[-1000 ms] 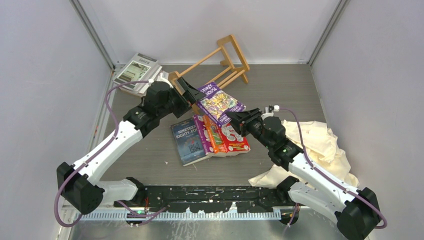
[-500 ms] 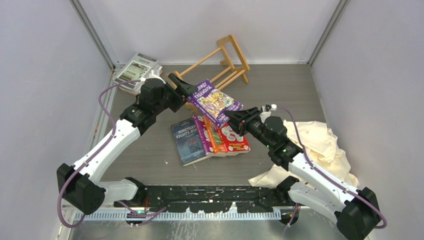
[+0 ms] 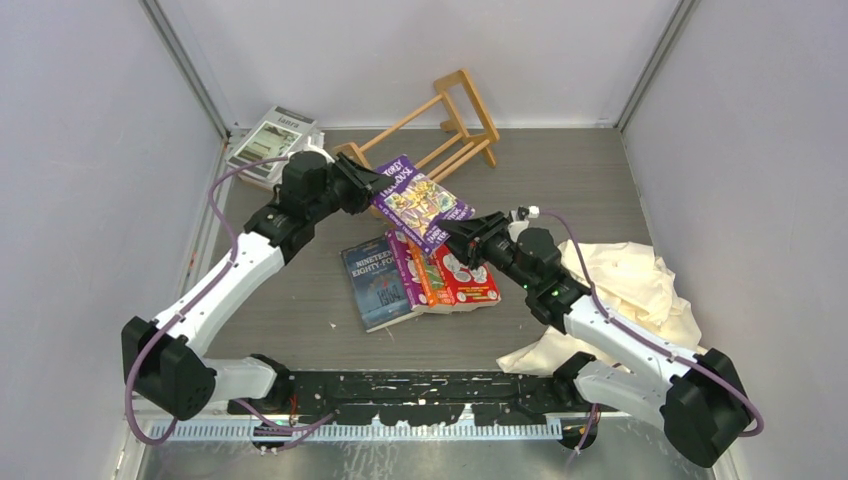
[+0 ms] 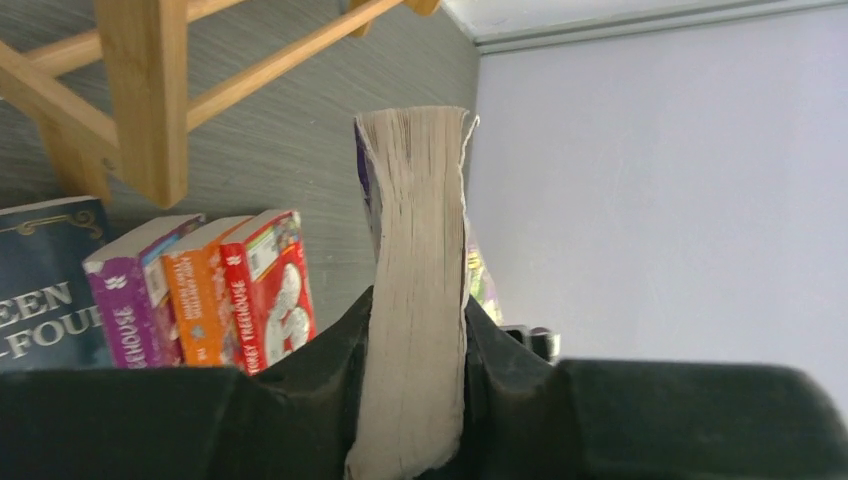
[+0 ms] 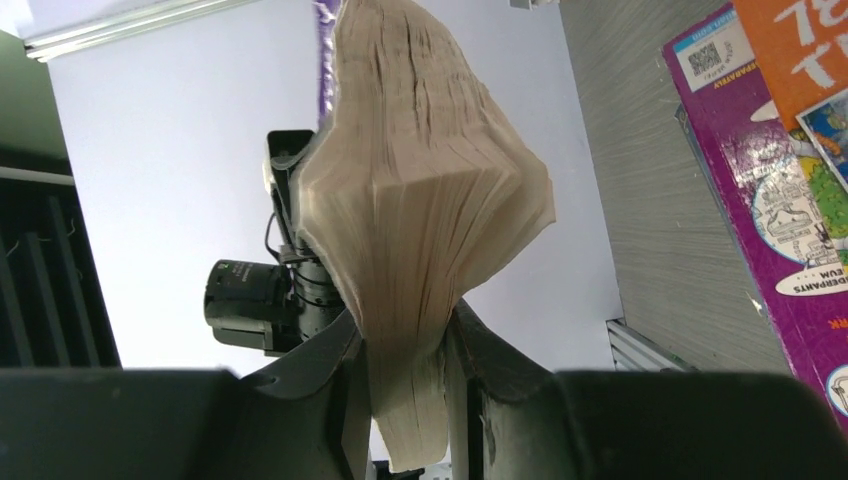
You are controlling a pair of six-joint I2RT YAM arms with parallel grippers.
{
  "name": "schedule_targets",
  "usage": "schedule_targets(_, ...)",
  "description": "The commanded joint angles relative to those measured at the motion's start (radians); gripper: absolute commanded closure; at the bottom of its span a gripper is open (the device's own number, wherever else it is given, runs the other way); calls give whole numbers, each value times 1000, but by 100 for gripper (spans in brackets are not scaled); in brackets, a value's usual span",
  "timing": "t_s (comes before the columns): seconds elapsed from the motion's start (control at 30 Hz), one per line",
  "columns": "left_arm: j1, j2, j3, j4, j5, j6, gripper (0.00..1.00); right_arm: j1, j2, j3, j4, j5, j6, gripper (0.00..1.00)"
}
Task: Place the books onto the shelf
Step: Pick up the book from the center of the board.
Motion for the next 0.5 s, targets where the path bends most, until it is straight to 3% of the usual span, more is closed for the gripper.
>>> schedule_targets(0.0,20,-17,19,67,58,13,88,5,-12,19,204,-16,37,99)
schedule_targets(0.03,26,-19,18,64,60,11,97,5,-10,16,207,-14,38,99)
schedule_targets(0.07,31,-22,20,59,59,12,100,5,-9,13,209,-10,39,99)
schedule_targets(0.13,36,-27,33,35,43,27,100,5,-4,6,217,-4,39,98)
schedule_targets(0.3,38,-13,114,-60,-41,65,100,5,31,16,235,7,21,74)
schedule_targets(0.47,38,46,259,-161,-119,118,100,2,93,35,277,-3,9,62)
